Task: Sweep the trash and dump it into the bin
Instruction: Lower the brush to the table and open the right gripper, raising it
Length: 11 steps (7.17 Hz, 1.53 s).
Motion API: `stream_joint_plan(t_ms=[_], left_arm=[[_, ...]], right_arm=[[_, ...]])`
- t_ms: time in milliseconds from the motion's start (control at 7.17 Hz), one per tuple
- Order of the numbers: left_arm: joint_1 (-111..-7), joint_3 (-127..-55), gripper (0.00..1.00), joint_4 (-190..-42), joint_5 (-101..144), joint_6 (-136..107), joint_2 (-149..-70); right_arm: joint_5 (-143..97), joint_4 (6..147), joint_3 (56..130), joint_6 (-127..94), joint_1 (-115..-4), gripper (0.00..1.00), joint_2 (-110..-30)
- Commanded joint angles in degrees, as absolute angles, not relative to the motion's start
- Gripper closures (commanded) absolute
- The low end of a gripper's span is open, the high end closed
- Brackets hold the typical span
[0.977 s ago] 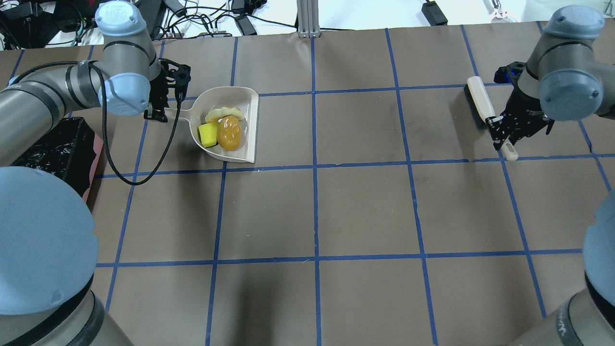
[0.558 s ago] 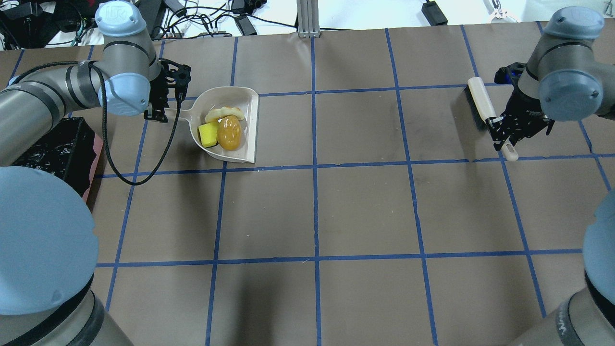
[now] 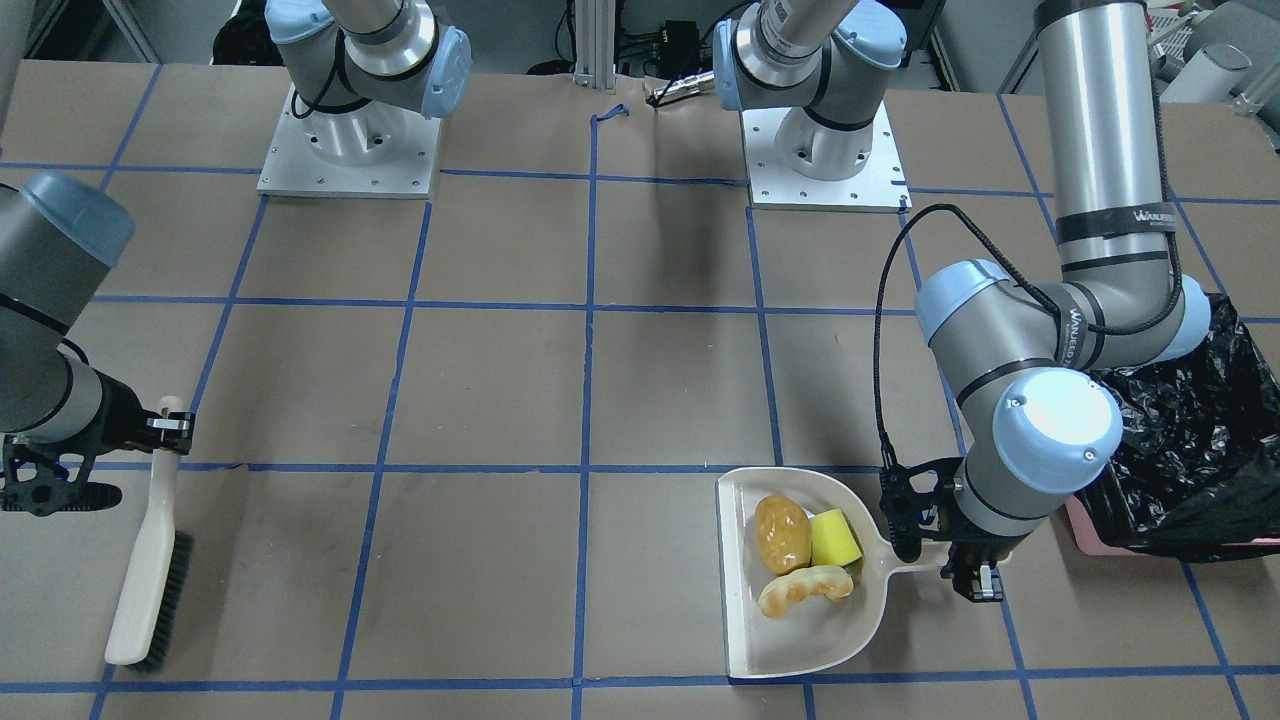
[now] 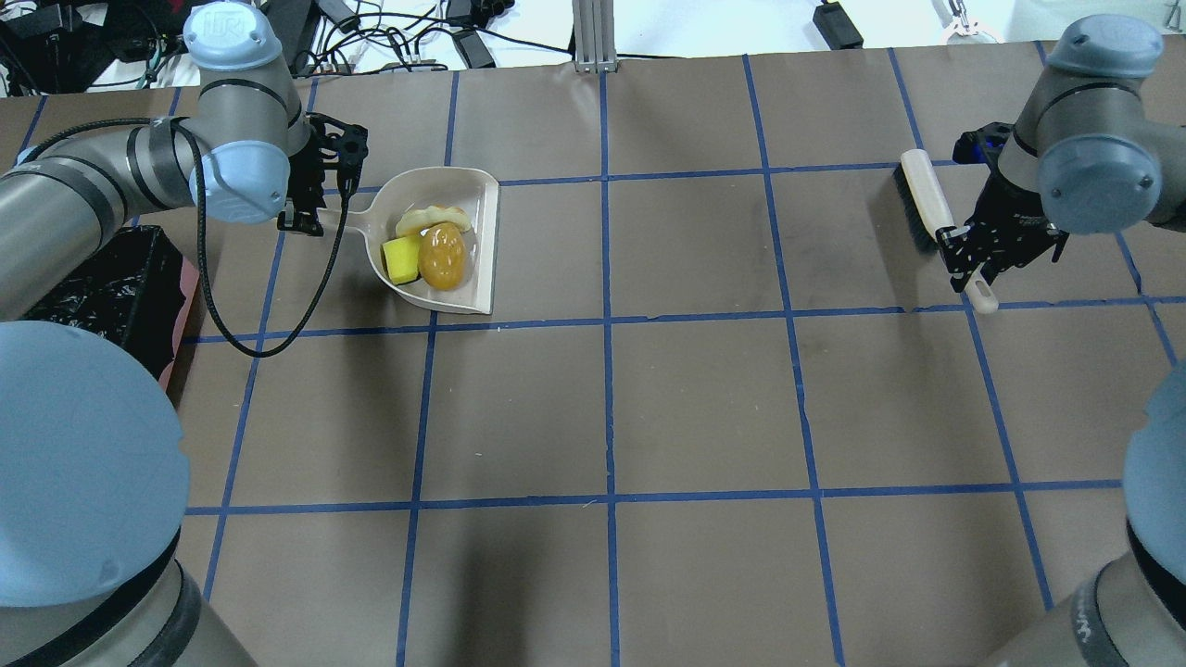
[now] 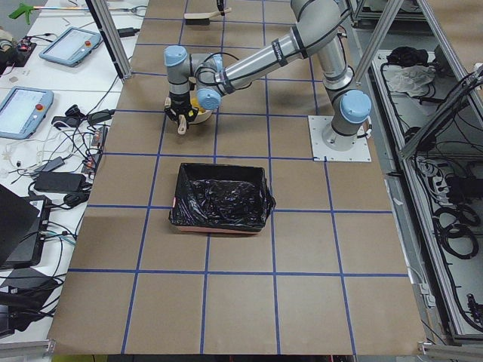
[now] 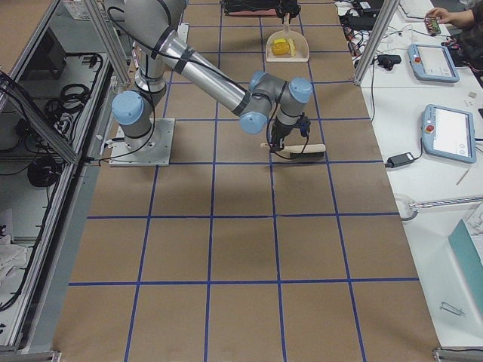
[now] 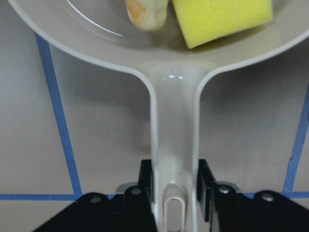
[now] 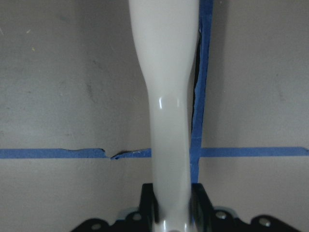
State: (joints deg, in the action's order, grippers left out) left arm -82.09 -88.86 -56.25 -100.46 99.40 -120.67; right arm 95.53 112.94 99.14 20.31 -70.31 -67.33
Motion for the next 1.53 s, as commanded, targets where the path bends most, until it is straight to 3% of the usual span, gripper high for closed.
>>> stream_joint_plan(t_ms=[0,140,419,1116,1395], left_arm=[[-82.09,-88.86,0.99,-56.25,-100.46,99.4,-120.76],[-82.09,-88.86,0.99,-56.25,-100.46,99.4,-120.67],[-82.09,-88.86,1.0,-56.25,-100.46,99.4,-120.67],[-82.09,-88.86,1.0,-56.25,-100.46,99.4,-120.67],[-82.09,-88.86,1.0,-56.25,-100.46,99.4,-120.76]], right_arm=[[95.54,112.94,99.14,20.39,-70.31,0.4,-67.32],[95.62,112.94,99.05,20.3,-70.31,0.3,-67.41],[95.71,112.77,98.44,19.95,-70.31,0.01,-68.37],[94.4,101.62,97.47,15.95,-74.61,0.0,-86.63],[94.31,100.2,97.38,11.87,-78.9,0.0,-90.16]])
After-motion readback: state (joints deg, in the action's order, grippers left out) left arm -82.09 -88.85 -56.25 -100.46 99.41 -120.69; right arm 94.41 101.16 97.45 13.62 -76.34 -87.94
